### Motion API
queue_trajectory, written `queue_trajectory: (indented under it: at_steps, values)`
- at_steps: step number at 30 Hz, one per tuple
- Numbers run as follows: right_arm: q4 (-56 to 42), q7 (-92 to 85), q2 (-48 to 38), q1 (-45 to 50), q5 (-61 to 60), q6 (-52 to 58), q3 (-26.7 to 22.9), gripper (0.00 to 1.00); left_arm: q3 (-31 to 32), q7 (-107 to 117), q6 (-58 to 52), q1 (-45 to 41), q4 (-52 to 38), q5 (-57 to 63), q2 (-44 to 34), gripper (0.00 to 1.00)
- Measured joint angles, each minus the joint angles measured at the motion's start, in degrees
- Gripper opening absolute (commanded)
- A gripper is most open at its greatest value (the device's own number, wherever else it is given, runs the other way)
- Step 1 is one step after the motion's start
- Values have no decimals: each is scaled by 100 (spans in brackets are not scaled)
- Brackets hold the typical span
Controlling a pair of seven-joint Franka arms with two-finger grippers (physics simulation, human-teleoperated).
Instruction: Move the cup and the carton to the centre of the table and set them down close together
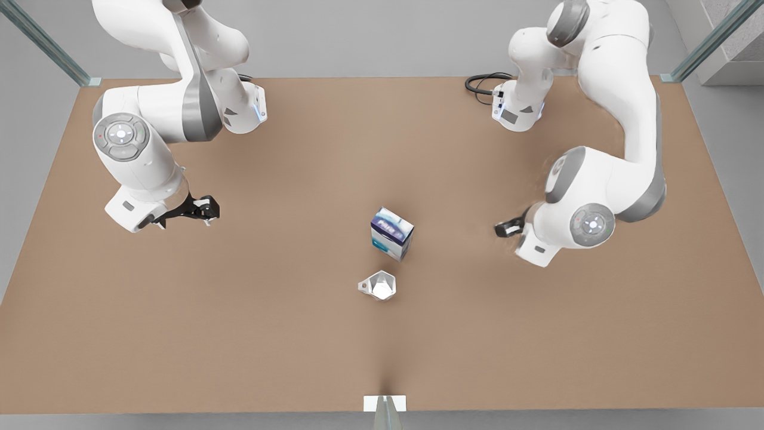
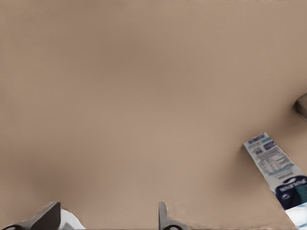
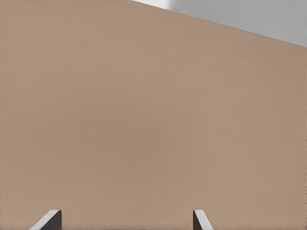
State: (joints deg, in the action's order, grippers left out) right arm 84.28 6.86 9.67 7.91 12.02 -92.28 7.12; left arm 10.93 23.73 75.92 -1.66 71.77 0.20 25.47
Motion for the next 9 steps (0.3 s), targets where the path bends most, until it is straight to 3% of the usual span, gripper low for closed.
queue_trajectory:
  at_steps: [4, 9]
  values:
    - [0, 5, 0, 0, -6, 0, 0, 100, -401, -535, 94, 13, 400, -19, -1472, 100]
    - [0, 1, 0, 0, -6, 8, 0, 100, -504, -1063, 117, 70, 539, -40, -1984, 100]
